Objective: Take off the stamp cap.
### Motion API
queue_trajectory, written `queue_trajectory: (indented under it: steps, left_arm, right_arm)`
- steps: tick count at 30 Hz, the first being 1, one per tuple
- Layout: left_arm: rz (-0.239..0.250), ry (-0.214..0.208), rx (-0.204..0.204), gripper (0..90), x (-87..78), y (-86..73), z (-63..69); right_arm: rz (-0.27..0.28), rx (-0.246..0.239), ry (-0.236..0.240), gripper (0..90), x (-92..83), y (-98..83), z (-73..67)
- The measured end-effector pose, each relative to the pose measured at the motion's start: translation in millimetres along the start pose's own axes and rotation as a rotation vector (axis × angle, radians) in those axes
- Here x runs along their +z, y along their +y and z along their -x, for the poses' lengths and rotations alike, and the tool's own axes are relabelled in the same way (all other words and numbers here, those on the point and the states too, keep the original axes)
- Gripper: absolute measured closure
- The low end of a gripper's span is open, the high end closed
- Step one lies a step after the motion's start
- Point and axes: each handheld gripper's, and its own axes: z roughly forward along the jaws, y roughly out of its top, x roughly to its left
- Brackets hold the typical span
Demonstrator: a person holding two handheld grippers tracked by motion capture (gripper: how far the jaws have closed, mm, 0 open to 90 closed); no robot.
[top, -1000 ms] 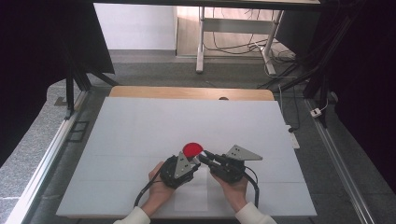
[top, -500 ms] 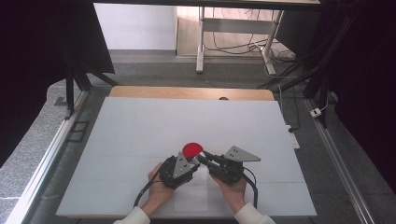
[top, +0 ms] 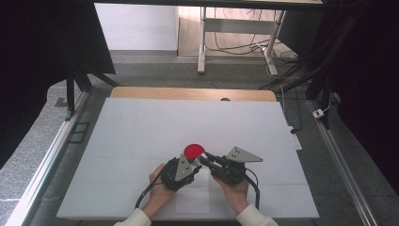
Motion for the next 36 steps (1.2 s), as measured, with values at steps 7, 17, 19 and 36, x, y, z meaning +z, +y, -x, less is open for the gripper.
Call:
queue_trajectory:
  steps: [7,17,19,36]
  left_arm:
    - [0.008,-0.021,-0.033,65.7,0.5,-1.0,-1.6]
    - [0.000,-0.008,-0.015,65.8,1.2,-1.5,-0.4]
    - [-0.003,0.002,0.004,65.9,1.4,-1.6,0.2]
    - [-0.013,0.024,0.059,66.1,1.3,-2.6,0.1]
  right_arm:
    - [0.003,0.000,-0.006,75.2,0.2,-0.5,-0.6]
    - [-0.004,-0.003,-0.009,75.2,0.4,-0.5,-0.7]
    - [-0.007,-0.005,-0.008,75.3,0.7,-0.5,-0.6]
    - [-0.017,-0.006,-0.004,75.3,2.9,-0.4,-0.1]
